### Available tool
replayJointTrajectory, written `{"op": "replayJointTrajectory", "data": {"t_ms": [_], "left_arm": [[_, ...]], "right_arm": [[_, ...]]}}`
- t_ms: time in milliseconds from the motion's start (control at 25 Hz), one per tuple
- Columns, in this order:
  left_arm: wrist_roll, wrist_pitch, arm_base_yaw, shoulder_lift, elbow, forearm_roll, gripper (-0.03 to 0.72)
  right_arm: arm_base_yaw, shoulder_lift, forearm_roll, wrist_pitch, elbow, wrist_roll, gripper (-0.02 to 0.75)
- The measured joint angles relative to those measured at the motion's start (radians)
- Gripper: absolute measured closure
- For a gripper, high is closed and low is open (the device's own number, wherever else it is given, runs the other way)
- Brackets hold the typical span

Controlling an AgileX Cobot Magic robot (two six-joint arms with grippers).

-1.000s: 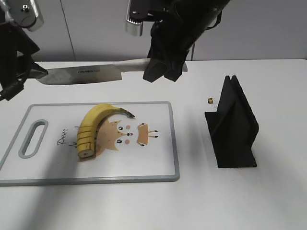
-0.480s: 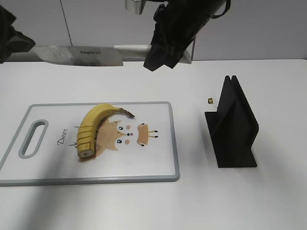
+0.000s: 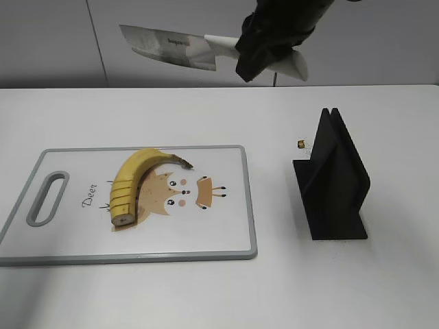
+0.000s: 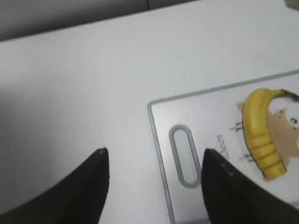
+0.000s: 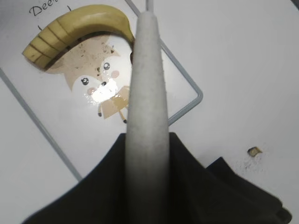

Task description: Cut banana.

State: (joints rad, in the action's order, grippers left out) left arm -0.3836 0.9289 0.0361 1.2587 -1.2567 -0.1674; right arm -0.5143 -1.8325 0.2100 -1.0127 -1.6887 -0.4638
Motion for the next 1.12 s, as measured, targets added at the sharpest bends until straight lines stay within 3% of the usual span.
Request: {"op": "replayJointTrajectory", "data": {"t_ms": [240,520,880,1120], "left_arm": [[0.114,0.264,-0.052,-0.005,-0.017,0.037,0.095],[0.153,0.284,-0.053,-0.186,0.133,0.053,0.098],[0.155,0.163,-0.053,-0.544,0.410,0.095,0.100],[0.155,0.142,-0.053,-0.792,0.603,0.084,0.101]], "right_arm": [[0.000,0.046,-0.027,-0.117,0.000,0.214,0.575],[0.011,0.160,-0.084,-0.116,0.067,0.396,0.575],[0.238,0.295,0.008,-0.044,0.293,0.448,0.575],[0.287,0.377,0.014,0.016,0.430,0.482,0.575]]}}
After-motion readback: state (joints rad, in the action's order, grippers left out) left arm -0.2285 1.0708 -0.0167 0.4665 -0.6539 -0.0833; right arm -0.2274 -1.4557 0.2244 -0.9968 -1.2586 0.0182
